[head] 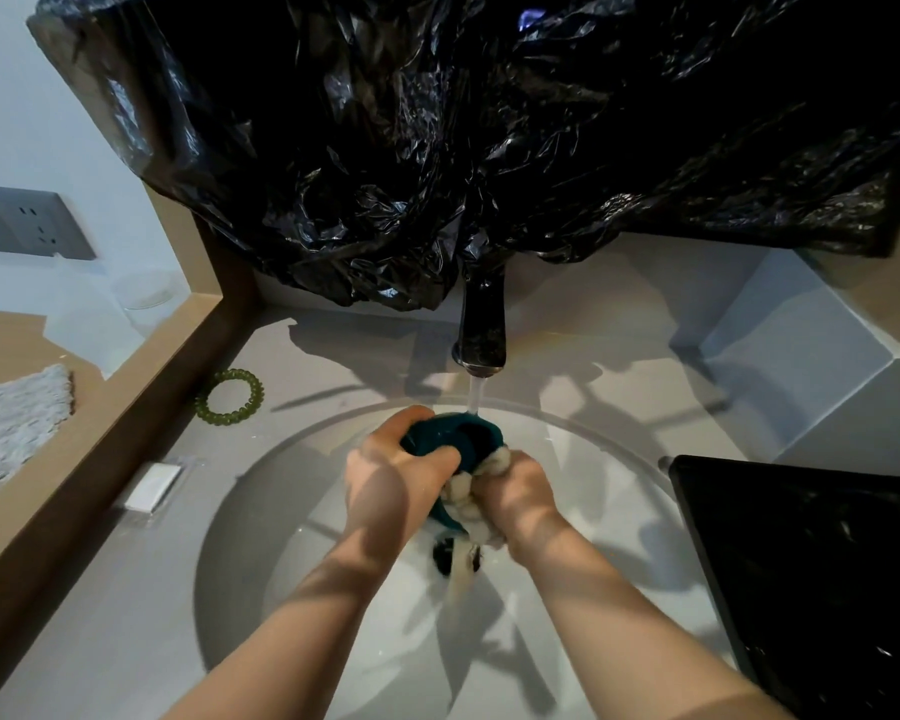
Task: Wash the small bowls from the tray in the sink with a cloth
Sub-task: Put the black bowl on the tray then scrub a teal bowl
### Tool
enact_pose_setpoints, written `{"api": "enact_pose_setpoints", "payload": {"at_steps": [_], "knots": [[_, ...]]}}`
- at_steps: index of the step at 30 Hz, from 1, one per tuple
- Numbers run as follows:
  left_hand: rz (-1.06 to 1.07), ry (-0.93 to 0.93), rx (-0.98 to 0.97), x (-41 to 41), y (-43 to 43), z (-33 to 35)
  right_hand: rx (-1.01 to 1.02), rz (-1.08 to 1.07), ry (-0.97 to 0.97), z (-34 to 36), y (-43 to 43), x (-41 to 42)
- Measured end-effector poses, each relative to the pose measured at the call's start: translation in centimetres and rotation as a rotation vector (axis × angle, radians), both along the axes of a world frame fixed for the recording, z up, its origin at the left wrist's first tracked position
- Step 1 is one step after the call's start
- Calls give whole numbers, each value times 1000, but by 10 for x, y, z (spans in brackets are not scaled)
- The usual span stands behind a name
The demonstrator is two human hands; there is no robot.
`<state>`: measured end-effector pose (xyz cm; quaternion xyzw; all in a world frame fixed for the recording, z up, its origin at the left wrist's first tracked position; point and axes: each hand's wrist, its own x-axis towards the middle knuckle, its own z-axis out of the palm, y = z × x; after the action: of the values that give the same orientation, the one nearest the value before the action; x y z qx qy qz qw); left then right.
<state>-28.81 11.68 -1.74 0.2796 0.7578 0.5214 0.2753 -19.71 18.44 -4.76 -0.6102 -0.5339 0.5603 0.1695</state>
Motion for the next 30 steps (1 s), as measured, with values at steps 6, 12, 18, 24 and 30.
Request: {"api": "enact_pose_setpoints", "payload": {"at_steps": [6, 12, 18, 24, 30], "knots": [[-160, 16, -120, 0, -7, -11, -33, 35, -70, -11, -7, 5], [-289, 90, -149, -4, 0, -5, 324, 131, -61, -7, -9, 14], [-491, -81, -307, -17, 3, 5, 470, 159, -57, -7, 4, 22], [-504, -379, -422, -19, -2, -7, 723, 645, -258, 4, 10, 14], [-82, -225, -307, -7, 16, -10, 382, 255, -274, -16, 20, -3]]}}
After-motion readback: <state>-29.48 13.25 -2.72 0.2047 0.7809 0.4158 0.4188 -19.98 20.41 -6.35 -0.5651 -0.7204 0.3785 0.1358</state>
